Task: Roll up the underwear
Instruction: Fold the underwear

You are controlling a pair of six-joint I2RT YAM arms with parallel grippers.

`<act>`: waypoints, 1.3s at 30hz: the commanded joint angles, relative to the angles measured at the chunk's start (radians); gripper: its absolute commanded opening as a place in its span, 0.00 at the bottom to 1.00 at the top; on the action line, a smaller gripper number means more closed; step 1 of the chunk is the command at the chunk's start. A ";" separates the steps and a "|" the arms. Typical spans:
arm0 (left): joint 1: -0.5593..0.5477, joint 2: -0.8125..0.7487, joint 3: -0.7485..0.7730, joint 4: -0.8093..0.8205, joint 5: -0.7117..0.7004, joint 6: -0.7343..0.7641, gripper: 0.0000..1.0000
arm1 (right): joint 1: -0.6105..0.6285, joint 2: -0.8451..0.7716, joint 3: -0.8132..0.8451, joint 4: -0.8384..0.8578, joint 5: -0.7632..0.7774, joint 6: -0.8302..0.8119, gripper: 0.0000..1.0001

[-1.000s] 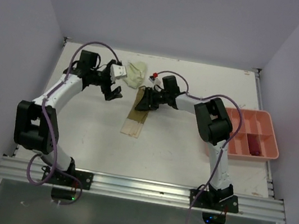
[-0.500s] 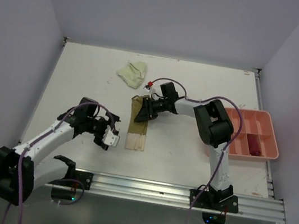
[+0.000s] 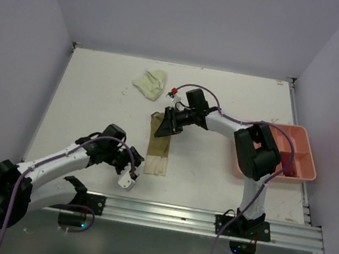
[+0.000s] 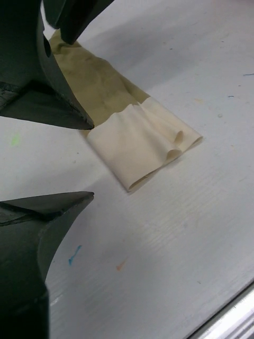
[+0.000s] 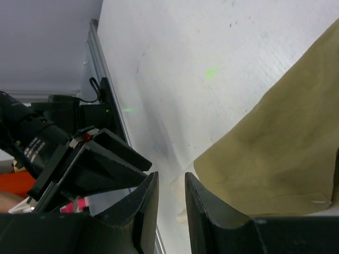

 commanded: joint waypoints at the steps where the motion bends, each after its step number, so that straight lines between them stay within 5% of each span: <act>1: -0.087 0.045 0.040 0.023 -0.023 0.064 0.53 | 0.028 -0.010 -0.018 -0.144 -0.045 -0.087 0.30; 18: -0.213 0.324 0.138 0.097 -0.135 0.095 0.38 | 0.055 0.153 -0.052 -0.202 -0.061 -0.152 0.24; 22: -0.213 0.329 0.140 0.071 -0.133 0.088 0.20 | 0.049 0.156 -0.059 -0.184 -0.062 -0.129 0.24; 29: -0.213 0.248 0.091 0.040 -0.092 0.082 0.18 | 0.035 0.173 -0.049 -0.178 -0.065 -0.115 0.24; 32: -0.213 0.269 0.094 0.032 -0.105 0.072 0.01 | 0.035 0.171 -0.042 -0.185 -0.068 -0.121 0.24; 39: -0.213 0.315 0.146 -0.008 -0.082 0.031 0.00 | 0.034 0.124 -0.024 -0.210 -0.052 -0.148 0.24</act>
